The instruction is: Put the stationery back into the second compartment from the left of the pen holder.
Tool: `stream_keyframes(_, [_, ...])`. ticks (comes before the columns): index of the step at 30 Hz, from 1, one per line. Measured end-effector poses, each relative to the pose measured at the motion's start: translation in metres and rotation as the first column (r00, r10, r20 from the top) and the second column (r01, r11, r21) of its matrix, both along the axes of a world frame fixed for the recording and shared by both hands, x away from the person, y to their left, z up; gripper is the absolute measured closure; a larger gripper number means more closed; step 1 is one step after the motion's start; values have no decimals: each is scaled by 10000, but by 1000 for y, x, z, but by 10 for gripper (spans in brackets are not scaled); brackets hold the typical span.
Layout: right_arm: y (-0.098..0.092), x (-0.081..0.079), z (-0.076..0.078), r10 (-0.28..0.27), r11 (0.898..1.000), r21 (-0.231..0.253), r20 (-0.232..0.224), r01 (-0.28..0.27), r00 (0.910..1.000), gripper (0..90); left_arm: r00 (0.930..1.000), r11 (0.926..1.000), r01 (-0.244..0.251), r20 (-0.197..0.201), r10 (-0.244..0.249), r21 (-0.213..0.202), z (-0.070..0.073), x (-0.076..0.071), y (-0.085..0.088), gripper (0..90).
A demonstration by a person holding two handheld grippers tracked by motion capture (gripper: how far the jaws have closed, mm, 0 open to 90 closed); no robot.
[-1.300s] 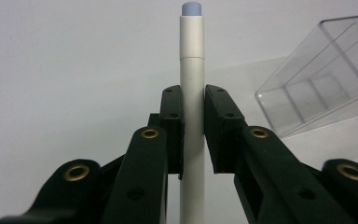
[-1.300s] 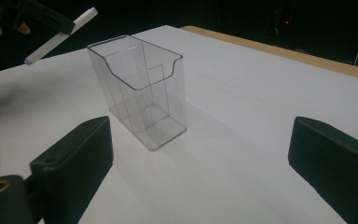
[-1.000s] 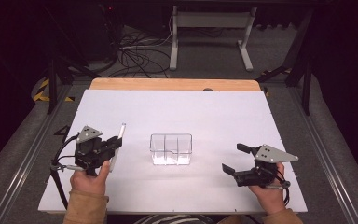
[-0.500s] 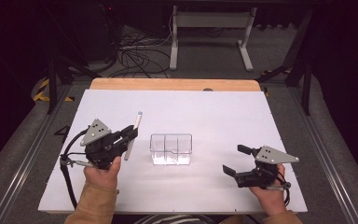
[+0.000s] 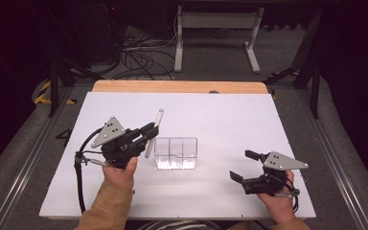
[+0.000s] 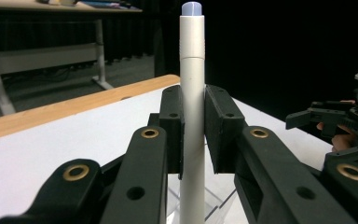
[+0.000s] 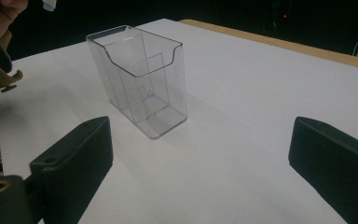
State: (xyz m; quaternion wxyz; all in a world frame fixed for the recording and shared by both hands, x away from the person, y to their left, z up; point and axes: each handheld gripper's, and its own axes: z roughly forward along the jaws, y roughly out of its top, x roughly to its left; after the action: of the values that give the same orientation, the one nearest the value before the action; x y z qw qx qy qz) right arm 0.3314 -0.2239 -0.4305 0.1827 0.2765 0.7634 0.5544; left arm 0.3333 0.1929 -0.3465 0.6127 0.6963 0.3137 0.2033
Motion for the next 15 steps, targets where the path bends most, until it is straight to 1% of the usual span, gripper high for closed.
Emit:
stream_keyframes(2, [0, 0, 0, 6, 10000, 4, -12, -6, 10000, 69, 9997, 9996, 244, 19, -244, -142, -1, 3, -2, 785])
stream_keyframes(4, [0, 0, 0, 16, 10000, -28, 5, -16, 10000, 69, 9988, 9983, 484, -61, -487, -338, -3, 7, -3, 785])
stream_keyframes(6, [1, -1, 0, 29, 10000, -36, 9, -29, 10000, 69, 9979, 9970, 638, -26, -640, -441, -4, 9, -6, 785])
stream_keyframes(8, [1, -1, -1, 29, 10000, -46, 10, -29, 10000, 68, 9971, 9958, 760, 95, -756, -506, -5, 11, -9, 785])
stream_keyframes(11, [1, -1, -1, 34, 10000, -58, 7, -34, 10000, 68, 9950, 9924, 996, 83, -992, -720, -8, 16, -12, 784])
stream_keyframes(15, [1, -1, -1, 45, 10000, -61, 6, -45, 10000, 68, 9926, 9901, 1211, 83, -1208, -707, -12, 23, -19, 784])
